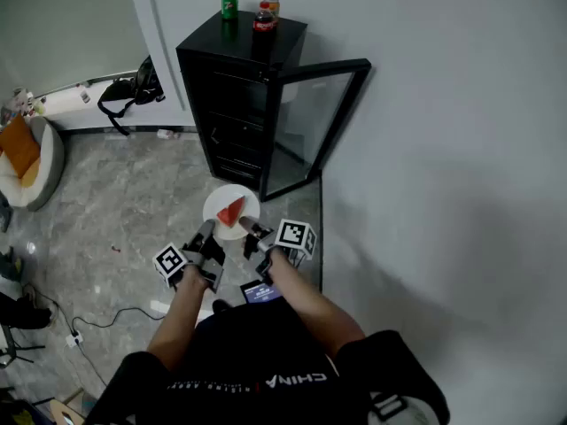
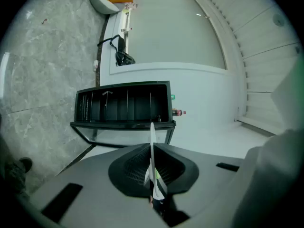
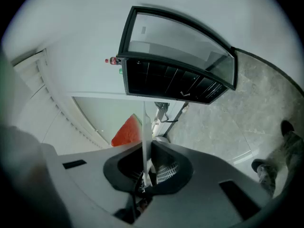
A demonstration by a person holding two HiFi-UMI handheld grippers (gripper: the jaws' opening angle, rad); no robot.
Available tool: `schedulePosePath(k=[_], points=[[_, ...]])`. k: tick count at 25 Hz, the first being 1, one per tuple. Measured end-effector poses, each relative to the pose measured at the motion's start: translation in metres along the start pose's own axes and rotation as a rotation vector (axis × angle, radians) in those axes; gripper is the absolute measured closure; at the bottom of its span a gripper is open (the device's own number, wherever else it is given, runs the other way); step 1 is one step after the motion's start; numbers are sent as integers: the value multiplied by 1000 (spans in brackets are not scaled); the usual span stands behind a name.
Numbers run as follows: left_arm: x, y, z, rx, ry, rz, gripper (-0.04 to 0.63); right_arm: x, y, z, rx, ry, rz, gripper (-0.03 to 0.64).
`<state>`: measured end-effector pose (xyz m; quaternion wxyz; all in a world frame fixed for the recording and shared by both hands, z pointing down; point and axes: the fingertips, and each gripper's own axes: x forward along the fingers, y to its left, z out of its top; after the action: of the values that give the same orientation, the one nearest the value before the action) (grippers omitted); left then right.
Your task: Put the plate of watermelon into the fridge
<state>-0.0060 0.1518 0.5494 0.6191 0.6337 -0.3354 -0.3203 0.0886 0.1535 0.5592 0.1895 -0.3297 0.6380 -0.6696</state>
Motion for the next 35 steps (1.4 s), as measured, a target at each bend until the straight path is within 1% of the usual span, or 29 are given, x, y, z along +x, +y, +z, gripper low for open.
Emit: schedulePosePath(k=[13, 18, 23, 28, 35], points=[[-1, -3, 6, 4, 3, -3, 566, 5, 6, -2, -14, 11, 6, 588], [0, -3, 4, 33, 17, 0, 566, 4, 4, -1, -20, 13, 2, 588], [1, -1, 2, 25, 16, 5, 566, 4, 2, 0, -14, 16, -4, 589], [5, 2, 4, 36, 12, 9, 566, 7, -2, 5, -14, 20, -4, 588], [9, 4, 1, 18, -2, 16, 566, 5, -5, 10, -3, 30, 5, 588]])
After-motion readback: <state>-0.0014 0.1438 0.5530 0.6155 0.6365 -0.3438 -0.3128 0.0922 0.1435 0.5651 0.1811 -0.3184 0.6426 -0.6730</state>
